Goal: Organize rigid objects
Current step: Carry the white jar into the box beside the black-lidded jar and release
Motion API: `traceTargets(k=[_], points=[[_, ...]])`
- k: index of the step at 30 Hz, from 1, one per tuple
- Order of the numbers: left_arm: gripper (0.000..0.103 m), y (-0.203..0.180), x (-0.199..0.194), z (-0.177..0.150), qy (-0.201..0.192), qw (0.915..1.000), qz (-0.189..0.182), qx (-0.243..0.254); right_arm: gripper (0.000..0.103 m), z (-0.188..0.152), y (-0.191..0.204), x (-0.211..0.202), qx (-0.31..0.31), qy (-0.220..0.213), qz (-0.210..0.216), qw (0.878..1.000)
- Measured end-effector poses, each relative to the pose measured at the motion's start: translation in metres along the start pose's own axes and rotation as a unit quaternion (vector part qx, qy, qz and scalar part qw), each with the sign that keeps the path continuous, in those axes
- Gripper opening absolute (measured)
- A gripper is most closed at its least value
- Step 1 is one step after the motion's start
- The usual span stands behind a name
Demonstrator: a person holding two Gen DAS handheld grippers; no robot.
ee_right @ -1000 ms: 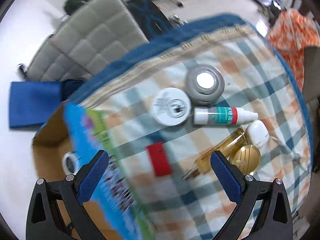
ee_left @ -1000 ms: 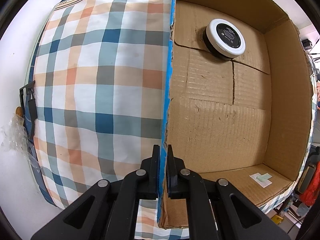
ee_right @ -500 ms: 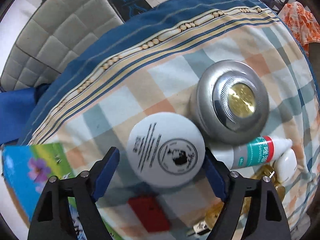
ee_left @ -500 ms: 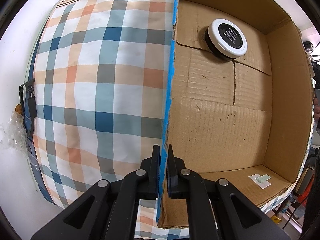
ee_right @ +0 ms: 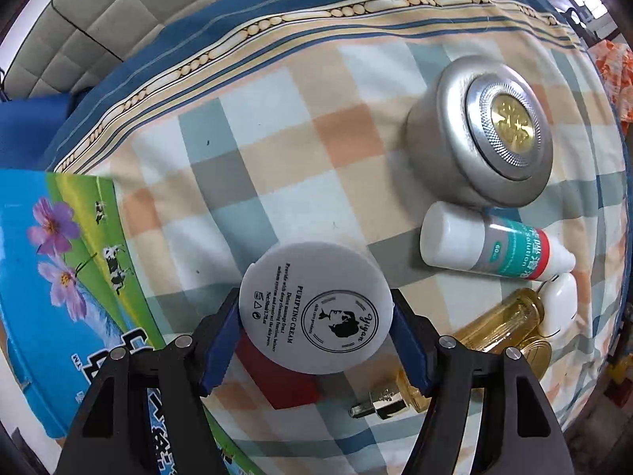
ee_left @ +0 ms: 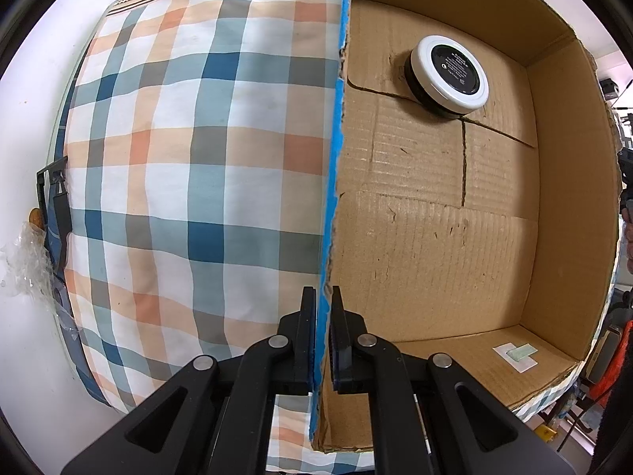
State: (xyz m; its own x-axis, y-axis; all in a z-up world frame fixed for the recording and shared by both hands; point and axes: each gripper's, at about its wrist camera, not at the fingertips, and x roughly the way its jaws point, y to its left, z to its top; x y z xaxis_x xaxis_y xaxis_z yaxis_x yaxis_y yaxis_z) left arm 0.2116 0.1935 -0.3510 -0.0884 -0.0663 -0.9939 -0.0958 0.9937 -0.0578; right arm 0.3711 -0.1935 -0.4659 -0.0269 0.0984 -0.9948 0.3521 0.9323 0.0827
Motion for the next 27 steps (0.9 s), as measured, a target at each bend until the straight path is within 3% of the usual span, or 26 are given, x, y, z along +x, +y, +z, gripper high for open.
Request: traceTargets(k=[4, 12, 15, 21, 27], points=[[0.004, 0.0, 0.0, 0.0, 0.0, 1.0, 0.004, 0.002, 0.073, 0.003, -0.006, 0.015, 0.027, 0.02, 0.014, 0.999], [0.004, -0.004, 0.001, -0.001, -0.003, 1.0, 0.003, 0.002, 0.071, -0.009, -0.001, 0.017, 0.019, -0.002, 0.0, 1.0], [0.003, -0.004, 0.0, -0.001, -0.004, 1.0, 0.001, 0.001, 0.071, -0.022, 0.002, 0.004, 0.014, -0.02, -0.001, 1.0], [0.004, 0.0, -0.001, -0.001, -0.004, 1.0, -0.004, -0.001, 0.071, -0.052, 0.015, -0.047, -0.003, -0.053, 0.044, 0.998], [0.003, 0.001, -0.002, -0.001, -0.005, 1.0, -0.003, 0.001, 0.071, -0.088, 0.053, -0.099, -0.052, -0.077, 0.082, 0.992]])
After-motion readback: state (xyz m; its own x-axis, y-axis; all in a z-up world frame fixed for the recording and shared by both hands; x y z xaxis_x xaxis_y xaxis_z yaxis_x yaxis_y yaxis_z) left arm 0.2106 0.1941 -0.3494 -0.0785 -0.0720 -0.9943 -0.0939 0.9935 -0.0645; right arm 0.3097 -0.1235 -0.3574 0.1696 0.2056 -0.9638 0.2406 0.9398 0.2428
